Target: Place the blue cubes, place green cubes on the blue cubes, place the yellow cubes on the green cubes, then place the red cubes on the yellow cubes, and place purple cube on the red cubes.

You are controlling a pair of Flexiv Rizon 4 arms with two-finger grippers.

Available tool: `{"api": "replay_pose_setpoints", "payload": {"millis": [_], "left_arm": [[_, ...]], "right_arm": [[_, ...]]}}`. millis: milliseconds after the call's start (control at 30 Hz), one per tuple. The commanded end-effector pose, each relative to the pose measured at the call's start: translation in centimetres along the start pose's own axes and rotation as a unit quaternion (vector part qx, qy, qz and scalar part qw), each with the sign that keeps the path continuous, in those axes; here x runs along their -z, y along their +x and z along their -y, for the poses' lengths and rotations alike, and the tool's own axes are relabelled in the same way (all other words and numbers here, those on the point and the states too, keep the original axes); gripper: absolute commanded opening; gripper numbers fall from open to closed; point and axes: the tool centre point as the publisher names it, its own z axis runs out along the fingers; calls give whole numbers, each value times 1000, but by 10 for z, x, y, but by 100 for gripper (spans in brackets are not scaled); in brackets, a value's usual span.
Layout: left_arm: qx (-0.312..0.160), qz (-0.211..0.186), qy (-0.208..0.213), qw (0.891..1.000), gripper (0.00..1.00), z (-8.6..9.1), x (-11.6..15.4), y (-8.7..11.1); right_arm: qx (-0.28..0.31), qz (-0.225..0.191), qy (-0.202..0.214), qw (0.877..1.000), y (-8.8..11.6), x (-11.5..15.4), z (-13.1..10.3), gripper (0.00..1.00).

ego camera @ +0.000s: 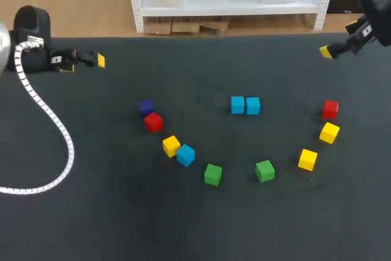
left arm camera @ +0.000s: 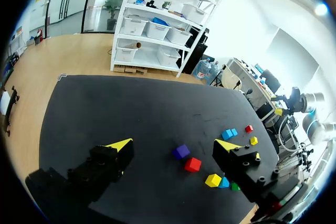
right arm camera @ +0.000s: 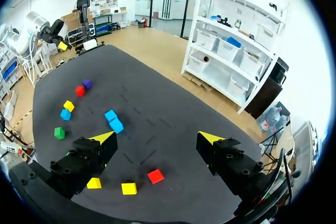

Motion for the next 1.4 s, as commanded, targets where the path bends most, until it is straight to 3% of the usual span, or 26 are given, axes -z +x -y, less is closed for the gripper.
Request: {"api": "replay_pose_setpoints", "payload": {"millis": [33, 367, 600, 767, 967, 1133, 1233, 1400], "left_arm": [[0, 2, 3, 1000, 100, -1, 0, 1], [0, 2, 3, 1000, 100, -1, 0, 1], [-74, -39, -46, 995, 100, 14, -2, -3], [-152, -74, -86, 982, 100, 33, -7, -6], [-274, -120, -97, 949, 100, 63, -22, -2], [-346, -150, -90, 922, 100, 81, -37, 8], [-406, -163, -80, 896, 100, 92, -42, 15], [-466, -197, -52, 861, 100, 98, -48, 18]], "right_arm": [[0, 0, -1, 1000, 0, 0, 1, 100], [0, 0, -1, 1000, 0, 0, 1, 100], [0, 0, -1, 1000, 0, 0, 1, 100], [0, 0, -1, 1000, 0, 0, 1, 100], [0, 0, -1, 1000, 0, 0, 1, 100], [0, 0, -1, 1000, 0, 0, 1, 100], [0, 0, -1, 1000, 0, 0, 1, 100], [0, 0, -1, 1000, 0, 0, 1, 100]]}}
